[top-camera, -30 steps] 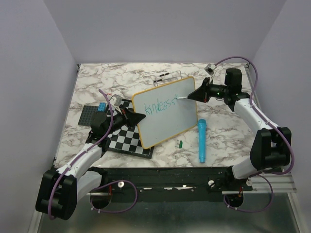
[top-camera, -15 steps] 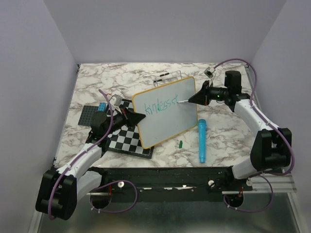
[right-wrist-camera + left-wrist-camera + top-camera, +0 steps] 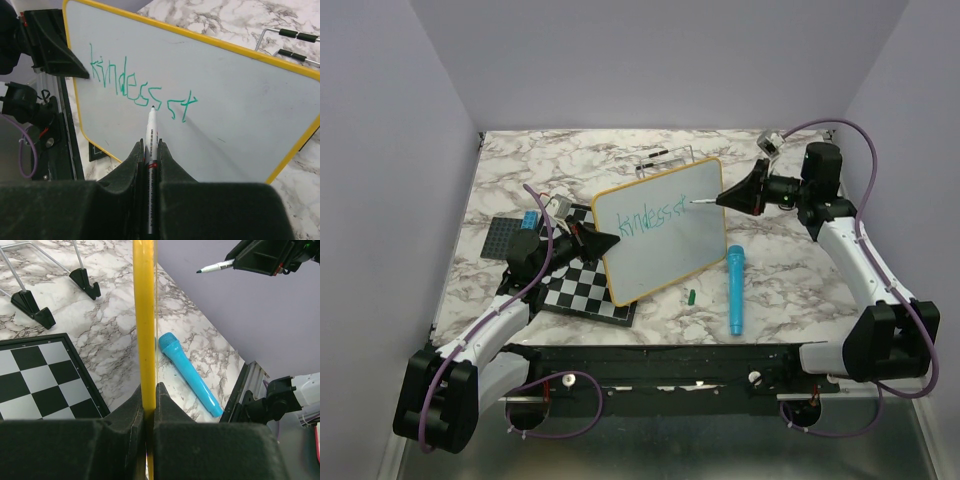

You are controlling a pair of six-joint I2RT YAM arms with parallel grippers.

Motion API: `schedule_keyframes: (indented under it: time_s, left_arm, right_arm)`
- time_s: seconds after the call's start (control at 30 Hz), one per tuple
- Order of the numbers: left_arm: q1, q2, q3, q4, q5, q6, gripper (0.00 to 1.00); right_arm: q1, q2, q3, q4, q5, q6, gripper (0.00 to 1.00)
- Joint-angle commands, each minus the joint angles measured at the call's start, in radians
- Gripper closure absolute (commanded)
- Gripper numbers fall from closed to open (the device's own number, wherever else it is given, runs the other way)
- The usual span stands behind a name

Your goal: Write a sentence on the whiteboard

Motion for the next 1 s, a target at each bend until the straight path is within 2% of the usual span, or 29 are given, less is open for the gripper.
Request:
schedule_keyframes:
  time_s: [0.0,0.97]
  left_arm:
    - [-0.010,-0.021,0.020,0.050,0.037,0.030,1.00]
    - [-0.010,-0.029,0.018,0.045,0.032,0.030,1.00]
  right_arm:
    - [-0.003,-0.006,-0.034,0.030,-0.056,-0.014,0.99]
    - [-0.008,0.031,-0.053,0.059,-0.027,-0.079,0.99]
